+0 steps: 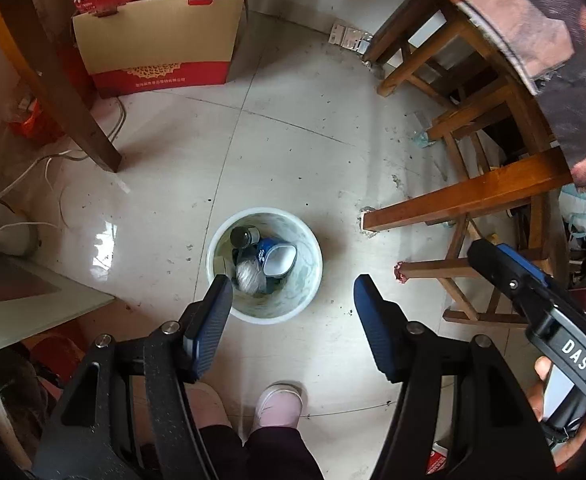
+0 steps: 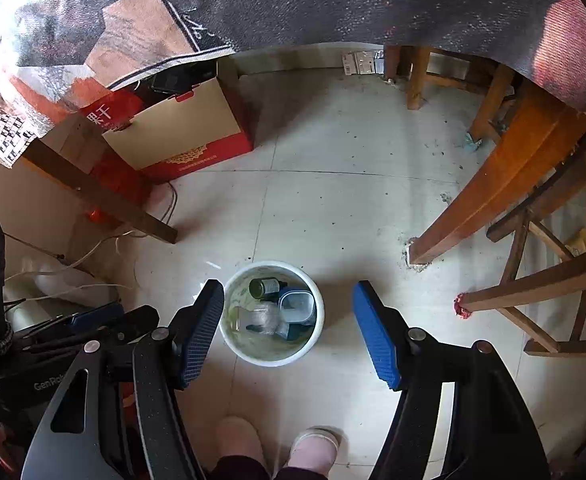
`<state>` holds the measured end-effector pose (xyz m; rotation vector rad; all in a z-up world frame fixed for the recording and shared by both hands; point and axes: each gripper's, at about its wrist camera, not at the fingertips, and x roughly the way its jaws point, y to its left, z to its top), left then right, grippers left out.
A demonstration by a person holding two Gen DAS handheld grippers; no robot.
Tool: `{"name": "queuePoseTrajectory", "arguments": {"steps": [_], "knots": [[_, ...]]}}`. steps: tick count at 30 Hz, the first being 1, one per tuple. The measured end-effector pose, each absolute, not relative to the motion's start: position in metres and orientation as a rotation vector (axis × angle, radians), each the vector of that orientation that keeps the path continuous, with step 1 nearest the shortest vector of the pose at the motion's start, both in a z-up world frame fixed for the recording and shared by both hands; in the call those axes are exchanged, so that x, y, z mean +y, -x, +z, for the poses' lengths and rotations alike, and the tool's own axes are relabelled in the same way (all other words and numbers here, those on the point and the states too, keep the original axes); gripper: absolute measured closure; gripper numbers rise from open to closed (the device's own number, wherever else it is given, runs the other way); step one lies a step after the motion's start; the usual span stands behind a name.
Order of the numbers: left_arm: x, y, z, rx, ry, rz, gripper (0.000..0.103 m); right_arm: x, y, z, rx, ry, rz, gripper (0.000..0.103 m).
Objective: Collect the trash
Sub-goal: 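Open both tools to drop the foil ball and green jar into the bucket, then move both open tools back up to the table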
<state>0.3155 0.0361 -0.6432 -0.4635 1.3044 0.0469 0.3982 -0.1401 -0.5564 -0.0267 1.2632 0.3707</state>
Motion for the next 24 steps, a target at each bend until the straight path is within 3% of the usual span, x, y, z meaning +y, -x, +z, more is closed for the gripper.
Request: {"name": "queuePoseTrajectory", "arguments": {"steps": [8, 14, 24], "knots": [[0.035, -0.304, -0.587, 1.285, 0.367, 0.072, 0.041, -0.136, -0.39, -0.525, 1.263, 0.022, 0.392, 0.04], [0.045, -0.298, -0.509, 1.226, 0.349, 0.105, 0.041, -0.133, -0.387, -0.465, 1.237, 0.022, 0.411, 0.04], [0.046, -0.294, -0.335, 1.044, 0.271, 0.101, 0.041, -0.12, -0.387, -0.329, 1.124, 0.003, 0.432, 0.04]]}}
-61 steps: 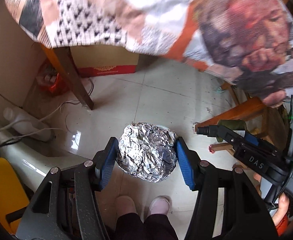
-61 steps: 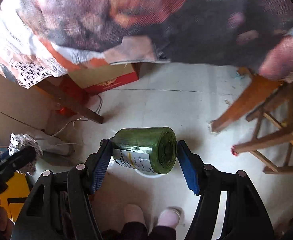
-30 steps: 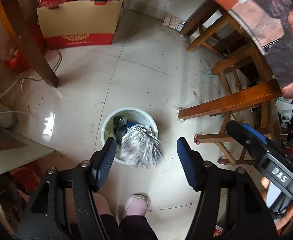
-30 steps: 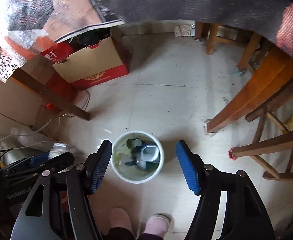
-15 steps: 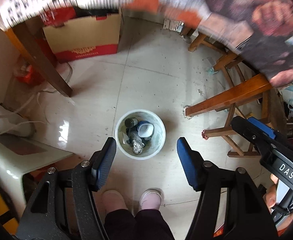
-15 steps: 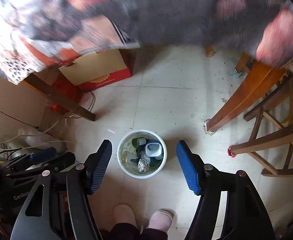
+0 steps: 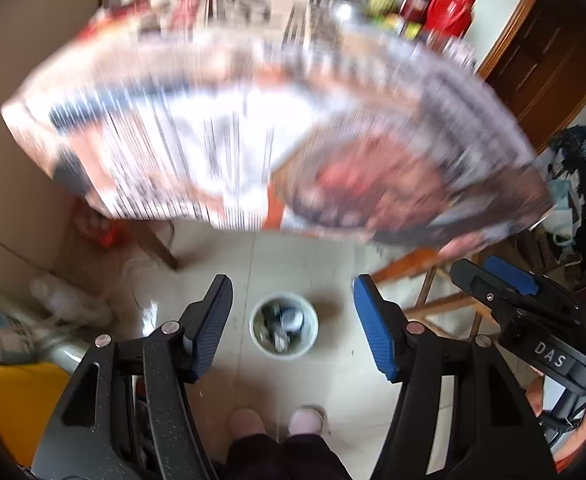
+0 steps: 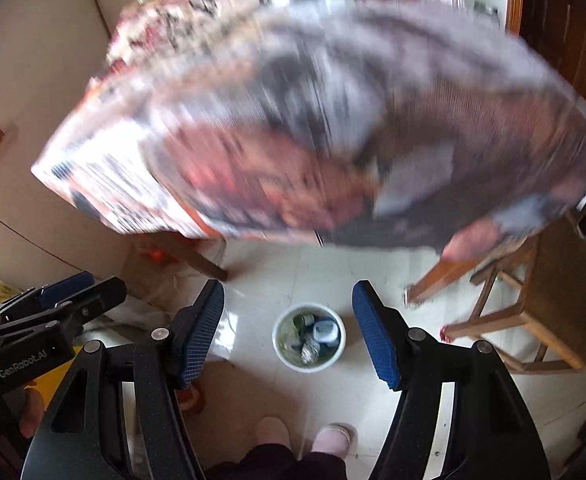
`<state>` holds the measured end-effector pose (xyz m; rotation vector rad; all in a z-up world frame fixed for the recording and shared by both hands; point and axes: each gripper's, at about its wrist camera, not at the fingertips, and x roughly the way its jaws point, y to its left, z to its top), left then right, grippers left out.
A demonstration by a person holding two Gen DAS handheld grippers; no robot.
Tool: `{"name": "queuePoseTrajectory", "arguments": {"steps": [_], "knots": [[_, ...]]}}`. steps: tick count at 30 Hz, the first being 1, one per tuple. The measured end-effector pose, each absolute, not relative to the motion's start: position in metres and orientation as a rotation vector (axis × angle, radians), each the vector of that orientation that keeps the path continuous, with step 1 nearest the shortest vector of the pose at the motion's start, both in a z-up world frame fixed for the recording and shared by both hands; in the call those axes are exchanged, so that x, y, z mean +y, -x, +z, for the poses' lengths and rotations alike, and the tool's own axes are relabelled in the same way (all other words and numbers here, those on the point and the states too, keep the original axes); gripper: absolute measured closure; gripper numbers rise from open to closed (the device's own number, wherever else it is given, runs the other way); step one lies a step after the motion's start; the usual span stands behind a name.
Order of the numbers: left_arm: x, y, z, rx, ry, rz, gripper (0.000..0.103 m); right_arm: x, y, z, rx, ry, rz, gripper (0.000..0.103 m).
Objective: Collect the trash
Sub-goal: 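Move both open tools back up to the table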
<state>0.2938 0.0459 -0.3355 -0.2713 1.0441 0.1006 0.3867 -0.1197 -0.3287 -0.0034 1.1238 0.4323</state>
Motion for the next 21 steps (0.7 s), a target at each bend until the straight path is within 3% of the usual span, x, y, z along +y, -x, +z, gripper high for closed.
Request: {"name": "queuePoseTrajectory", "arguments": {"steps": [10, 21], "knots": [[0.054, -0.266, -0.187, 0.881, 0.236, 0.061, 0.041, -0.104, -0.364, -0.179, 0.96, -0.013, 0.436, 0.04], [0.07, -0.239, -0.073, 0.746, 0.211, -0.049, 0.041, -0.092, -0.339, -0.059, 0.811, -0.087, 0.412, 0.04]]}}
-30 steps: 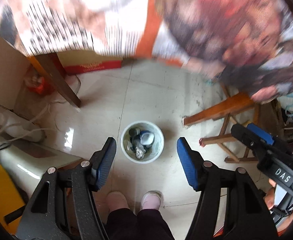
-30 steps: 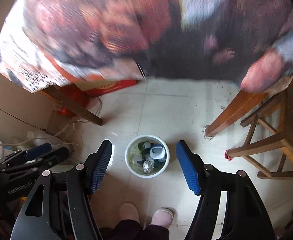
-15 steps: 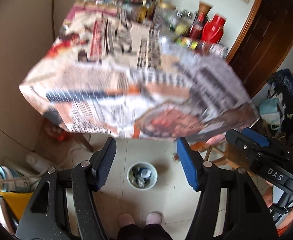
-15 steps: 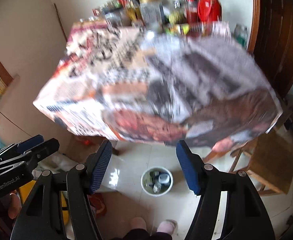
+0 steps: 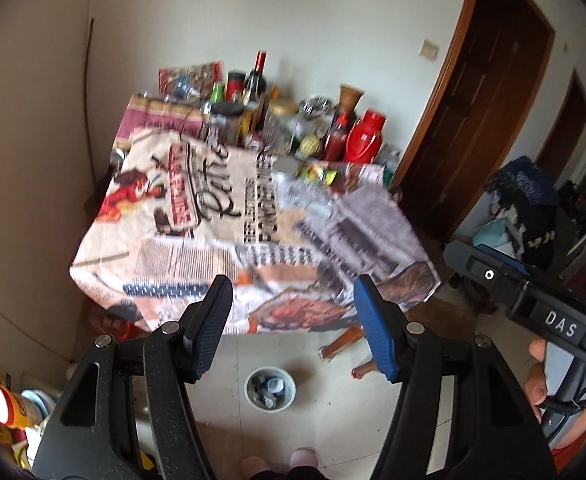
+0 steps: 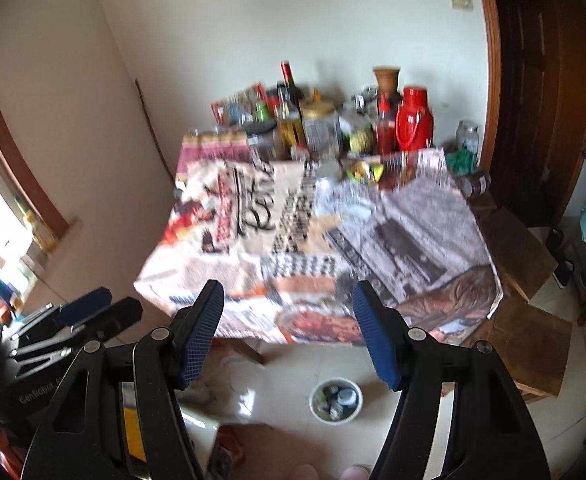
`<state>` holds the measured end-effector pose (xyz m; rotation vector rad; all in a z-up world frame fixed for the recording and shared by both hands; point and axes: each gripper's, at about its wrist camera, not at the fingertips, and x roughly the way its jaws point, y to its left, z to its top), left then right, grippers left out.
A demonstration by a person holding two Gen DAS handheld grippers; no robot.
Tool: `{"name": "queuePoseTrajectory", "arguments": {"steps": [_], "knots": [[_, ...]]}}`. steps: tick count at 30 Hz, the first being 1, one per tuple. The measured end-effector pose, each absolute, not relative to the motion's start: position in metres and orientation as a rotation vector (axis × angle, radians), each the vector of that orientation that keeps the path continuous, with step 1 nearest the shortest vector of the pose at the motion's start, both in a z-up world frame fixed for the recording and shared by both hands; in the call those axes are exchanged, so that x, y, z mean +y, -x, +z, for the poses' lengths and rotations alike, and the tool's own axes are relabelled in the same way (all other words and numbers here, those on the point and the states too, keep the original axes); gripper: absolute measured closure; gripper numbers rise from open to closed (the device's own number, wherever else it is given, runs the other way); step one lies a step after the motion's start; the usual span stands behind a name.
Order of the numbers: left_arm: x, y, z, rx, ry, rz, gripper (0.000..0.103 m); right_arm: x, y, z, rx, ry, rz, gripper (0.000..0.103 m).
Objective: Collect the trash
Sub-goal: 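Move both open tools back up to the table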
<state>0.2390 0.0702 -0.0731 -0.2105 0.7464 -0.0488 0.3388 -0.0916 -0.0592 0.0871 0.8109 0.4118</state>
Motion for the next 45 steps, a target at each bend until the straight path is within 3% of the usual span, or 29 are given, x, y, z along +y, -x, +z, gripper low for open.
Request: {"name": "queuePoseTrajectory", "arguments": {"steps": [7, 16, 19, 34, 45], "knots": [[0.095, -0.229, -0.025, 0.648, 0.173, -0.045, 0.041, -0.086, -0.322, -0.01, 0.693, -0.084, 0.36, 0.04], [0.102, -0.256, 0.004, 0.58, 0.141, -0.055, 0.032, -0.096, -0.335, 0.017, 0.619, -0.089, 0.263, 0.037], [0.095, -0.279, 0.001, 0.586, 0.141, -0.069, 0.032, -0.101, -0.35, 0.019, 0.596, -0.082, 0.223, 0.026], [0.027, -0.438, -0.002, 0.622, 0.145, -0.022, 0.032, -0.145, -0.492, 0.018, 0.619, -0.061, 0.309, 0.025], [0.009, -0.541, -0.048, 0.767, 0.163, -0.013, 0.032, -0.161, -0.583, -0.024, 0.752, -0.036, 0.317, 0.025]]}}
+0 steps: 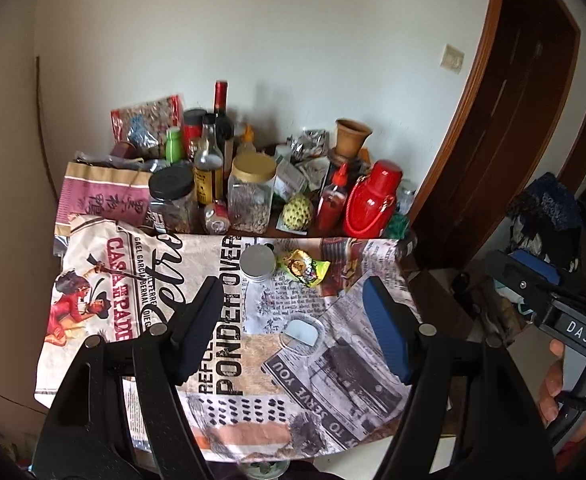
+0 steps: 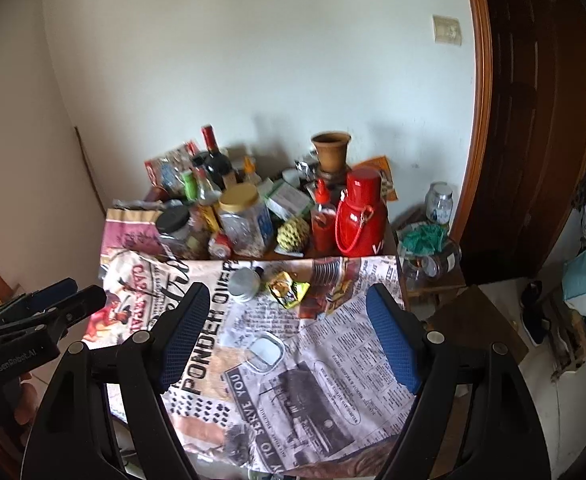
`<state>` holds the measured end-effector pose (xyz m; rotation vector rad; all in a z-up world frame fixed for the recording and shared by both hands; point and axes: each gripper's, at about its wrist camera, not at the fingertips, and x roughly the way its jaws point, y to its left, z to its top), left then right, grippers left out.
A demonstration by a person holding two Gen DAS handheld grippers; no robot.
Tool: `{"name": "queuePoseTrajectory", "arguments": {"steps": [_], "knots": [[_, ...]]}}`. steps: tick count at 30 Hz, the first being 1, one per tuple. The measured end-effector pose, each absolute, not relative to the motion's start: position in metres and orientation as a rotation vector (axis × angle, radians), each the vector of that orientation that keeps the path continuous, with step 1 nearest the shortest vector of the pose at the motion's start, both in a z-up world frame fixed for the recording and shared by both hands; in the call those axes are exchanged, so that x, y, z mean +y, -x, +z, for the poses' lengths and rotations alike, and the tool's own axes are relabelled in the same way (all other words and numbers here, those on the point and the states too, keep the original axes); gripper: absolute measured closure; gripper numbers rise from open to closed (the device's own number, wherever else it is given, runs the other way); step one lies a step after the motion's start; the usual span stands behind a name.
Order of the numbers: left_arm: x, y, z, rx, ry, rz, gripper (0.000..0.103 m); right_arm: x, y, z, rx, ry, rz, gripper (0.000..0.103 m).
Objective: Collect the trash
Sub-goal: 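Move both open tools back up to the table, then grasp the silver tin lid with the left tool while the right tool grasps the snack packet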
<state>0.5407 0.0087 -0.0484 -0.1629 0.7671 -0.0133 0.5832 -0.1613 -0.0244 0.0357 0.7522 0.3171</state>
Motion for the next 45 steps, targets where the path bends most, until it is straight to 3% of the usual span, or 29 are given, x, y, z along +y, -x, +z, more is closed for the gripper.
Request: {"name": "queuePoseTrajectory", "arguments": {"steps": [12, 27, 38, 45], "knots": [[0.058, -0.666, -0.127, 0.977, 0.105, -0.116, 0.032, -0.139, -0.67, -0.092, 0.915, -0.154, 0.172, 0.025], [0.059, -0.791, -0.285, 1.201, 0.035, -0.23, 0.032, -0.127, -0.764, -0.227, 1.113, -0.318, 0.092, 0.025], [0.053, -0.814, -0.317, 1.225, 0.074, -0.26, 0.032, -0.117, -0.8, -0.295, 1.197, -0.374, 0.165, 0.026], [0.045, -0.818, -0.323, 1.24, 0.078, -0.285, 0.032, -0.099, -0.811, -0.294, 1.17, -0.253, 0.183, 0.045]]}}
